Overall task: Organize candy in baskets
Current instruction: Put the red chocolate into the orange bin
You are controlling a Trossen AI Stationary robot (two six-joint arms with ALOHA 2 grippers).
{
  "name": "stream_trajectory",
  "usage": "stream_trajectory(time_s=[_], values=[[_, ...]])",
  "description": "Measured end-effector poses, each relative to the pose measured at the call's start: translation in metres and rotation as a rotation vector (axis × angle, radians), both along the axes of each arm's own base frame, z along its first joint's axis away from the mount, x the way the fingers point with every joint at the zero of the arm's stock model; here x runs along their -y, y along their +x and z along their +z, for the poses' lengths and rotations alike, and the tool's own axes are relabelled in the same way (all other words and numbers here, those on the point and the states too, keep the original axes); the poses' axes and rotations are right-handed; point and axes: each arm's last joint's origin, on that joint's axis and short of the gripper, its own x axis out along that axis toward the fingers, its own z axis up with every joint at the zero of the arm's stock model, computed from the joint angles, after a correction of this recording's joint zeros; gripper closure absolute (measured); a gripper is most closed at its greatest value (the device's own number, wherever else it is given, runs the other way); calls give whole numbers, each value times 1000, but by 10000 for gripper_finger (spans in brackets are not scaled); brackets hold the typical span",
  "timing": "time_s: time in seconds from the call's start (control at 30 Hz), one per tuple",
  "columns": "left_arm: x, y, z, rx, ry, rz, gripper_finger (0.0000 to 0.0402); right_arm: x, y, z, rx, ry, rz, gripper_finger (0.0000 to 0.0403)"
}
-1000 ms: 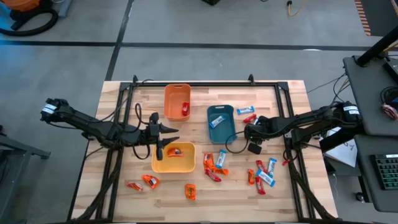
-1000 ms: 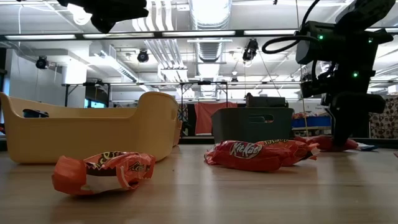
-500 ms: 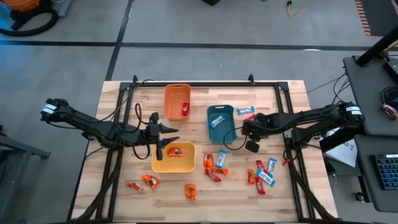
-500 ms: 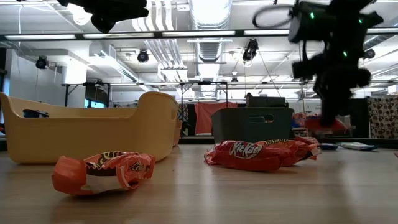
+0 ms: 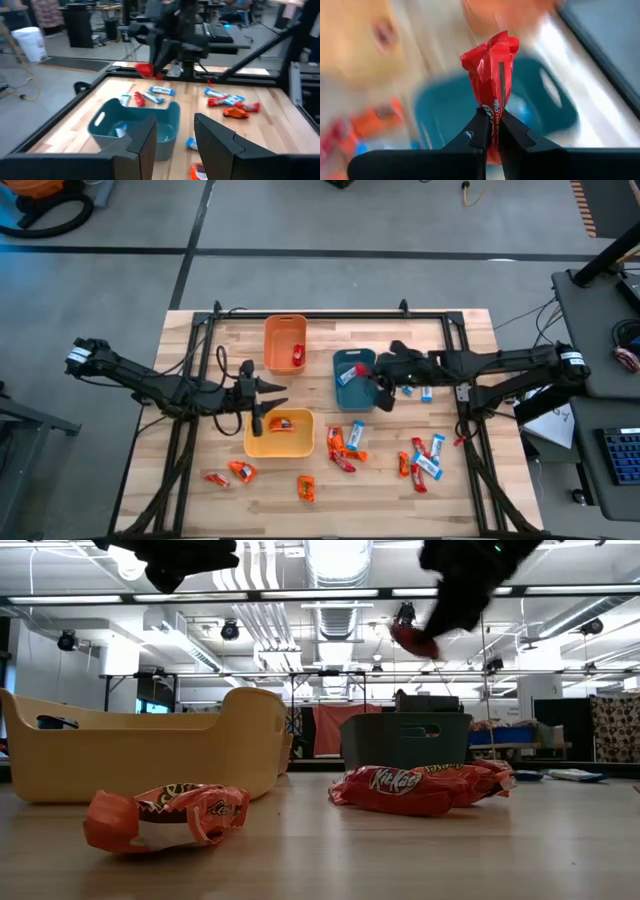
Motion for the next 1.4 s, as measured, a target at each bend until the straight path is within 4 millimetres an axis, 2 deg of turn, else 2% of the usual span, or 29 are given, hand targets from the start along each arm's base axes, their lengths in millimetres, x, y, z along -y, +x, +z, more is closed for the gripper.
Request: stream_trajectory(time_s=[0.2,0.37,0.63,0.97,1.27,1.4], values=[[-2,-3,3,19,-8,48,287,0,29,10,265,-109,74,381],[-4,-7,4,12,-12,49,287,5,56,4,382,-165,80,381],[-7,-17,0,-50,-81,68,287,26,92,-13,374,-175,19,381],[-11,-30,-6,-130,-160,79,287,51,140,-24,343,-205,-16,381],[-11,-43,-5,-175,-241,-38,287,69,168,-38,313,-218,-41,381],[-12,-48,-4,-185,-241,-38,287,75,183,-41,323,-215,-53,381]])
